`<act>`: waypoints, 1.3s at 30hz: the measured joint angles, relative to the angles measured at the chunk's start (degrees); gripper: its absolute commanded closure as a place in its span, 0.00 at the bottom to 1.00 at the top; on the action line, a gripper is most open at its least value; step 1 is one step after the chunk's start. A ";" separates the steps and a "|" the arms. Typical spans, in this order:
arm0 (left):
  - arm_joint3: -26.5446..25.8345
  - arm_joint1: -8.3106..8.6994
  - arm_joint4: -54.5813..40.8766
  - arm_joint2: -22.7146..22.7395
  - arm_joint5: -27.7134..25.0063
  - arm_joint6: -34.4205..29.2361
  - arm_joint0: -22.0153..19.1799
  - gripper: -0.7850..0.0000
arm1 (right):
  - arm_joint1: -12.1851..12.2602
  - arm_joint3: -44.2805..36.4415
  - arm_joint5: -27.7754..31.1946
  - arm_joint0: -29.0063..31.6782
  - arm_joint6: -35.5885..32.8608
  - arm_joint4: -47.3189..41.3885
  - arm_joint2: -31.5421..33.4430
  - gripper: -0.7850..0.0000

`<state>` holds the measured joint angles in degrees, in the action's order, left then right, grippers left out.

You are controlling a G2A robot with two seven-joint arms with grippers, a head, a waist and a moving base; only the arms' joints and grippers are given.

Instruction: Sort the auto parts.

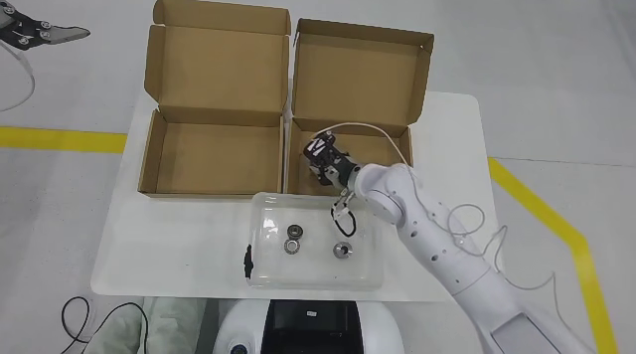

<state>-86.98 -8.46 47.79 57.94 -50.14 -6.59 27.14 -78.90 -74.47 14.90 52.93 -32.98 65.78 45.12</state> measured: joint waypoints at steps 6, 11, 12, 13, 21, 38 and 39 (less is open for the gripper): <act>0.00 0.00 0.00 0.00 0.00 0.00 0.00 0.00 | -0.47 1.36 0.27 -0.55 0.37 -0.57 -0.22 0.62; 0.00 0.00 0.00 0.00 0.00 0.00 0.00 0.00 | -0.73 1.62 0.56 -0.77 0.77 -0.57 -0.31 0.54; 0.00 0.00 0.00 0.00 0.00 0.00 0.00 0.00 | -0.76 1.40 0.59 -0.76 0.85 -0.45 -0.26 0.53; 0.00 0.00 0.00 0.00 0.00 0.00 0.00 0.00 | -0.76 1.16 0.60 -0.71 0.89 -0.31 -0.17 0.53; 0.00 0.00 0.00 0.00 0.00 0.00 0.00 0.00 | 0.12 -4.48 1.35 1.38 0.66 2.03 2.23 0.51; 0.00 0.00 0.00 0.00 0.00 0.00 0.00 0.00 | 4.45 -30.76 12.65 15.07 -0.04 9.27 11.05 0.54; 0.00 0.00 0.00 0.00 0.00 0.00 0.00 0.00 | 4.81 -32.07 15.28 16.00 -0.09 9.78 11.29 0.56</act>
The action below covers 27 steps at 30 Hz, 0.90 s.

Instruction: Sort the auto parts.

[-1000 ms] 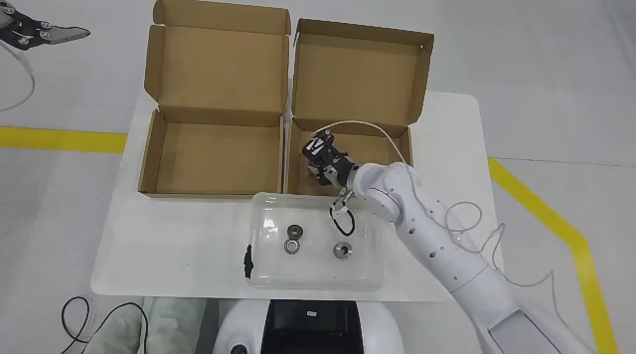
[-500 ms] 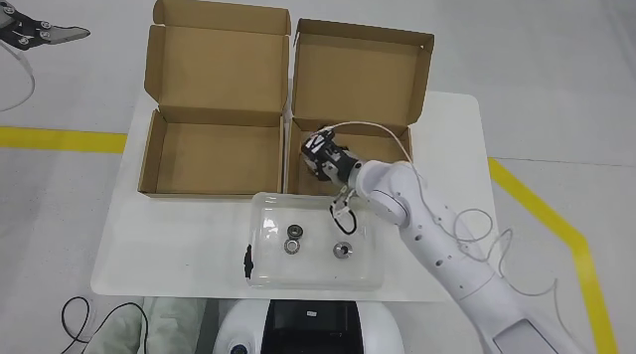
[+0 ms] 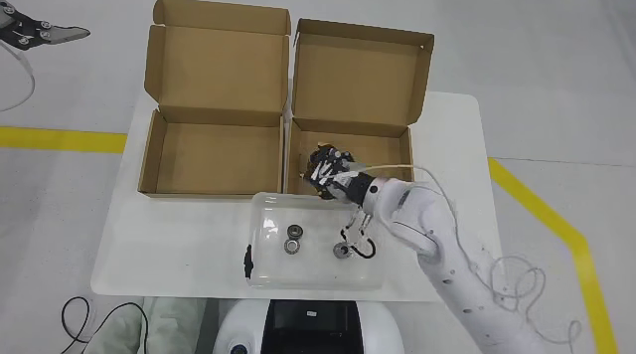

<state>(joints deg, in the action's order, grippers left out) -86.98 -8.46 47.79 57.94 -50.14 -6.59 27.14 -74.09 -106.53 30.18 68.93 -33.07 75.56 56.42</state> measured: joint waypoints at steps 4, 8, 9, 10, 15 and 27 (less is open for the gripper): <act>0.00 0.00 0.00 0.00 0.00 0.00 0.00 0.00 | 1.06 -3.44 6.98 2.99 -1.03 1.12 0.79 0.54; 0.00 0.00 0.00 0.00 0.00 0.00 0.00 0.00 | 1.99 -5.89 11.29 6.46 -1.46 2.40 1.28 0.53; 0.00 0.00 0.00 0.00 0.00 0.00 0.00 0.00 | 2.27 -6.32 12.58 7.56 -1.04 2.67 1.39 0.53; 0.00 0.00 0.00 0.00 0.00 0.00 0.00 0.00 | 2.47 -6.54 13.60 8.37 -0.53 2.88 1.48 0.53; 0.00 0.00 0.00 0.00 0.00 0.00 0.00 0.00 | 3.65 -6.52 17.63 12.60 2.12 4.73 2.64 0.55; 0.00 0.00 0.00 0.00 0.00 0.00 0.00 0.00 | 4.99 -3.93 18.57 14.86 -2.05 4.22 3.52 0.56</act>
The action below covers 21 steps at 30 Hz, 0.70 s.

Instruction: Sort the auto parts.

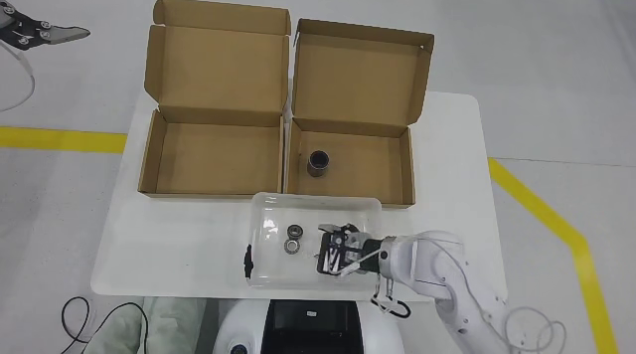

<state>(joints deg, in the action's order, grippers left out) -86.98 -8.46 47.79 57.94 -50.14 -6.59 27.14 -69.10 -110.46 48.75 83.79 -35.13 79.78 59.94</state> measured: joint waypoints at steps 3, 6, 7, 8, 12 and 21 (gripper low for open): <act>0.00 0.00 0.00 0.00 0.00 0.00 0.00 0.00 | 0.15 0.56 -1.22 -0.04 -2.39 -0.68 -0.19 0.56; 0.00 0.00 0.00 0.00 0.00 0.00 0.00 0.00 | 0.30 0.90 -2.87 0.11 -5.93 -0.91 -0.47 0.55; 0.00 0.00 0.00 0.00 0.00 0.00 0.00 0.00 | 0.33 0.89 -3.39 0.13 -6.95 -1.15 -0.59 0.54; 0.00 0.00 0.00 0.00 0.00 0.00 0.00 0.00 | 0.36 0.84 -3.84 0.13 -7.81 -1.44 -0.69 0.54; 0.00 0.00 0.00 0.00 0.00 0.00 0.00 0.00 | 0.46 1.40 -5.30 -0.46 -12.08 -2.27 -1.53 0.54; 0.00 0.00 0.00 0.00 0.00 0.00 0.00 0.00 | 0.55 2.96 -7.70 -2.09 -16.92 -4.70 -3.39 0.51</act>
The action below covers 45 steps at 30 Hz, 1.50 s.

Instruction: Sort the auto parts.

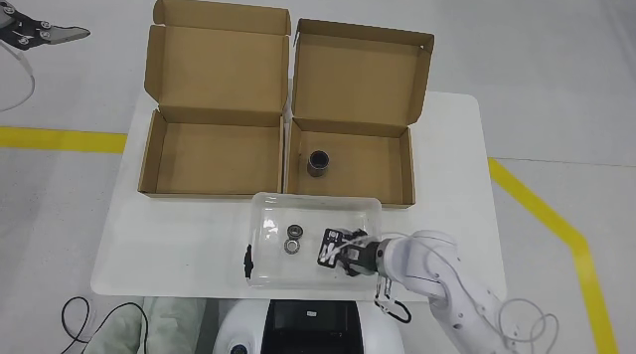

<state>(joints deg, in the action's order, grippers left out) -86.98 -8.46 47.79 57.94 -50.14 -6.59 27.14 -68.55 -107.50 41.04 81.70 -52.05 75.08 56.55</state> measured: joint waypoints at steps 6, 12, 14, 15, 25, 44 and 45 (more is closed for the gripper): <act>0.00 0.00 0.00 0.00 0.00 0.00 0.00 0.00 | 0.18 1.62 -0.92 -0.84 -1.89 -0.87 -0.76 0.52; 0.00 0.00 0.00 0.00 0.00 0.00 0.00 0.00 | 0.26 2.99 -1.55 -2.02 -2.99 -1.74 -1.84 0.53; 0.00 0.00 0.00 0.00 0.00 0.00 0.00 0.00 | 0.29 3.13 -1.93 -2.34 -3.43 -1.97 -2.14 0.54; 0.00 0.00 0.00 0.00 0.00 0.00 0.00 0.00 | 0.31 3.18 -2.04 -2.45 -3.57 -2.08 -2.25 0.55; 0.00 0.00 0.00 0.00 0.00 0.00 0.00 0.00 | 0.72 3.35 -2.70 -3.14 -3.43 -2.89 -2.79 1.00; 0.00 0.00 0.00 0.00 0.00 0.00 0.00 0.00 | 1.96 -1.04 0.34 -2.74 24.03 -0.55 0.91 1.00; 0.00 0.00 0.00 0.00 0.00 0.00 0.00 0.00 | 1.83 -0.49 0.28 -3.37 26.39 -0.58 0.57 1.00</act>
<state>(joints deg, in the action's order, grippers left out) -86.98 -8.46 47.79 57.94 -50.14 -6.59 27.14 -66.72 -107.99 41.32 78.32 -25.66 74.50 57.13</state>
